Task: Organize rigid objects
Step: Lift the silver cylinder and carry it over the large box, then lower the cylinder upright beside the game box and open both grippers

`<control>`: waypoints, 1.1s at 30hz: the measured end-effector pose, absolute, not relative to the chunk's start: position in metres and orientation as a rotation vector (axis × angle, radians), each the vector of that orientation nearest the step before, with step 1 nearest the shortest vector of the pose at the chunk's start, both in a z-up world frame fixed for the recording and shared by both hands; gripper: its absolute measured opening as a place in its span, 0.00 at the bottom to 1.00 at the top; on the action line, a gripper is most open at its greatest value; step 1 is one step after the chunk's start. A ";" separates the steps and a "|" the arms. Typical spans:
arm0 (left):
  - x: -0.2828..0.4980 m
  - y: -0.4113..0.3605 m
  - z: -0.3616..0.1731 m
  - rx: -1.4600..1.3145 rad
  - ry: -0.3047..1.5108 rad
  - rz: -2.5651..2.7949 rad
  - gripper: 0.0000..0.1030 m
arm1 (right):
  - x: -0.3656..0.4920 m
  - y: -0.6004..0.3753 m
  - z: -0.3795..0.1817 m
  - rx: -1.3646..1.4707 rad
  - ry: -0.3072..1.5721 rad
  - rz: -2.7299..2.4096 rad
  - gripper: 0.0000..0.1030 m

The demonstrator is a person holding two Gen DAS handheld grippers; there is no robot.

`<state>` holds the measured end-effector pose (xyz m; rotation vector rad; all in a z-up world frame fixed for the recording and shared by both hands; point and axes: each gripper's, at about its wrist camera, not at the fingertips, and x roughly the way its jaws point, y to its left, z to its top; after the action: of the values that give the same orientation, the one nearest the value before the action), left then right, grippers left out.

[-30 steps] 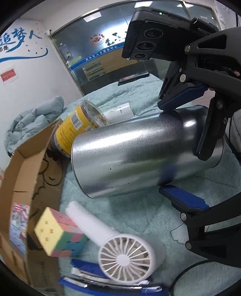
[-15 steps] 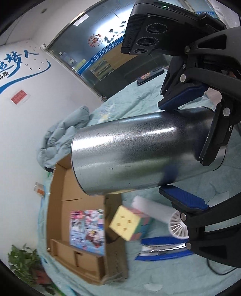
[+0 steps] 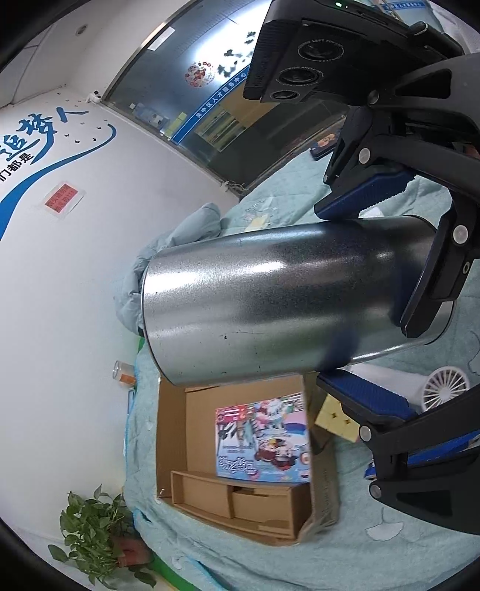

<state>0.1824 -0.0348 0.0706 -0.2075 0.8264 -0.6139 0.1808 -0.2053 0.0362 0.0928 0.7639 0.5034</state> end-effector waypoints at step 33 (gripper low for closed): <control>0.416 -0.073 -0.039 -0.222 1.176 -0.559 0.78 | 0.352 -0.216 -0.028 0.202 1.134 0.521 0.83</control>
<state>0.4163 -0.0732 -0.0387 -0.2219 1.1764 -0.5587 0.3520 -0.2161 -0.0276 0.2021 1.1342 0.5206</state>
